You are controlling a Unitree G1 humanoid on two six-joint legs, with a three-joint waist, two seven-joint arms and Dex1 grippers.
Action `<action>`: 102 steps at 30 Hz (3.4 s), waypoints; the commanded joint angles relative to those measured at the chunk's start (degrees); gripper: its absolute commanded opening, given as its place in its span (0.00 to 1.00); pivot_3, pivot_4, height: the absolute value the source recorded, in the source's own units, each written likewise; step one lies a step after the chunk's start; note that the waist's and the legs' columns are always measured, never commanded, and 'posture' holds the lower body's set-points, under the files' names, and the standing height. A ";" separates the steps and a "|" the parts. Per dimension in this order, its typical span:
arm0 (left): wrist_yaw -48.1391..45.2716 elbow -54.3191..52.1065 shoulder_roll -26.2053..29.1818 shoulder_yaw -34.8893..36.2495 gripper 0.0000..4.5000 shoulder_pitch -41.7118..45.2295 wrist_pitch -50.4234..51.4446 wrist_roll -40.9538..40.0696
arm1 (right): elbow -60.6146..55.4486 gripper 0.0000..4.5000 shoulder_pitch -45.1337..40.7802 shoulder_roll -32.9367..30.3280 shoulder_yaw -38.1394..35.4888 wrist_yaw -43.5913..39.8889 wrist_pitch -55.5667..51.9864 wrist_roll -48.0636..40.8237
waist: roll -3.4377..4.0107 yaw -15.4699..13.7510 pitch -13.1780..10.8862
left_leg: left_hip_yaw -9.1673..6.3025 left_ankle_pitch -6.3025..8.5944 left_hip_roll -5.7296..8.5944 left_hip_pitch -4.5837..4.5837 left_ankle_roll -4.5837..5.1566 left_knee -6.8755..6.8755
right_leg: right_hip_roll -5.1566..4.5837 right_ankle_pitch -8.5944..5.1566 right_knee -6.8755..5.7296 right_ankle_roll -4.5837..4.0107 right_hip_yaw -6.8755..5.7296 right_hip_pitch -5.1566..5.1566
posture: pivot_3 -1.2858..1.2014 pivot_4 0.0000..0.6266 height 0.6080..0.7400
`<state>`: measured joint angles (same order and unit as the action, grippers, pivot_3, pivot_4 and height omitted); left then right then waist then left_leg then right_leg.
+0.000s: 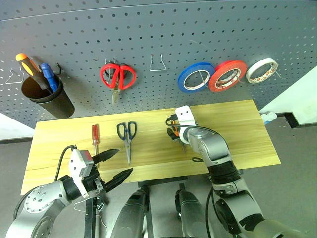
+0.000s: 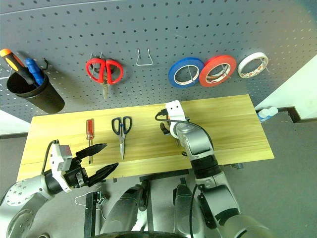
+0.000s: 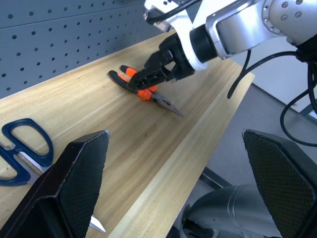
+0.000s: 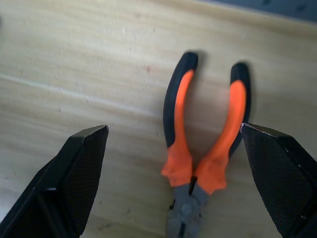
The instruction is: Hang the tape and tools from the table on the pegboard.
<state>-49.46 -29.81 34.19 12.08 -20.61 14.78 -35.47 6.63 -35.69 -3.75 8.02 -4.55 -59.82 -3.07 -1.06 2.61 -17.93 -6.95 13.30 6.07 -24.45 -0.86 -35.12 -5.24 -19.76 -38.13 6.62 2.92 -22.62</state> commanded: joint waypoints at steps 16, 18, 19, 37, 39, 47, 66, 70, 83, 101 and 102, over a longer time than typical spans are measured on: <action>0.81 -2.56 -0.03 -0.01 1.00 -1.43 -0.02 -0.20 | 3.95 0.99 -3.37 1.40 -1.85 1.46 -1.79 0.96 | 0.06 -0.01 -0.25 | 0.01 0.00 0.00 -0.03 0.00 0.02 | -0.01 0.00 0.01 0.00 0.00 -0.04 | 0.53 0.61 1.00; 0.90 -2.67 0.00 -0.04 1.00 -1.51 0.01 -0.26 | 4.45 0.99 -3.47 1.48 -2.01 1.59 -1.56 1.08 | 0.04 0.00 -0.40 | 0.01 0.00 0.00 -0.03 0.00 0.01 | -0.01 0.00 0.00 0.00 0.00 -0.04 | 0.53 0.61 1.00; 0.96 -2.74 0.00 -0.08 1.00 -1.53 0.05 -0.28 | 4.65 0.99 -3.55 1.46 -2.08 1.66 -1.47 1.13 | 0.04 0.00 -0.44 | 0.01 0.00 0.00 -0.03 0.00 0.01 | -0.01 0.00 0.00 0.00 0.00 -0.04 | 0.53 0.61 1.00; 1.51 -4.21 -0.03 0.29 1.00 -2.30 1.11 -0.67 | 9.06 0.99 -4.84 2.25 -3.65 2.68 -0.27 1.86 | 0.04 0.04 -1.04 | 0.04 0.00 0.00 -0.06 0.01 0.03 | -0.02 0.00 0.01 0.00 0.00 -0.08 | 0.53 0.64 1.00; 1.57 -4.34 -0.03 0.37 1.00 -2.41 1.20 -0.71 | 9.61 0.99 -4.90 2.24 -3.62 2.59 -0.05 1.90 | 0.04 0.04 -1.26 | 0.04 0.00 0.00 -0.06 0.01 0.03 | -0.03 0.00 0.01 0.00 0.00 -0.08 | 0.53 0.64 1.00; 1.82 -5.15 -0.04 0.58 1.00 -3.21 1.46 -0.95 | 11.19 0.91 -5.11 1.82 -3.57 2.27 1.06 2.18 | 0.04 0.07 -1.75 | 0.06 0.00 0.00 -0.07 0.00 0.04 | -0.03 0.00 0.01 0.00 0.00 -0.09 | 0.53 0.65 1.00; 1.51 -3.57 -0.51 -0.77 1.00 -1.66 0.96 -0.03 | 8.68 0.47 -4.86 1.14 -1.95 -0.56 0.89 2.53 | 0.06 0.07 -1.77 | 0.07 0.00 0.00 -0.07 0.00 0.04 | -0.03 0.00 0.01 0.00 0.00 -0.11 | 0.53 0.60 1.00; 1.29 -2.76 -0.55 -0.94 1.00 -0.44 0.94 0.17 | 4.52 0.47 -4.89 0.11 -1.56 -2.97 -1.47 1.64 | 0.06 0.03 -1.78 | 0.08 -0.04 0.00 -0.09 -0.07 0.06 | -0.03 0.00 0.00 0.00 0.00 -0.15 | 0.54 0.59 1.00; 0.09 1.52 -1.13 -2.77 1.00 4.28 -0.16 1.47 | -11.19 0.47 -2.55 -4.49 0.70 -9.69 -11.92 -1.86 | 0.00 0.04 -1.73 | 0.11 -0.26 0.00 -0.70 -0.43 -0.04 | -0.04 0.01 -0.08 0.01 -0.12 -0.76 | 0.53 0.53 1.00; -3.30 5.98 -0.46 -3.28 1.00 8.03 -1.65 2.24 | -38.04 0.47 6.81 -18.24 0.24 -21.30 -14.41 -13.79 | -0.23 -0.08 -1.56 | 0.10 -0.28 0.02 -0.85 -0.46 -0.36 | -0.09 0.02 -0.30 0.02 -0.30 -0.85 | 0.53 0.45 1.00; -3.60 6.10 -0.35 -3.20 1.00 7.79 -1.74 2.29 | -38.65 0.47 6.94 -18.53 -0.02 -21.18 -14.40 -14.06 | -0.25 -0.05 -1.55 | 0.10 -0.28 0.02 -0.86 -0.46 -0.40 | -0.09 0.02 -0.32 0.02 -0.30 -0.85 | 0.53 0.45 1.00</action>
<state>-52.24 -23.12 33.55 8.35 -11.71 14.21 -33.14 -28.04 -28.85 -22.02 9.38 -25.37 -74.58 -16.00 -1.30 2.56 -19.48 -6.85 13.02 6.09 -25.31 -1.32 -35.56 -5.33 -19.74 -38.47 6.64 2.62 -23.46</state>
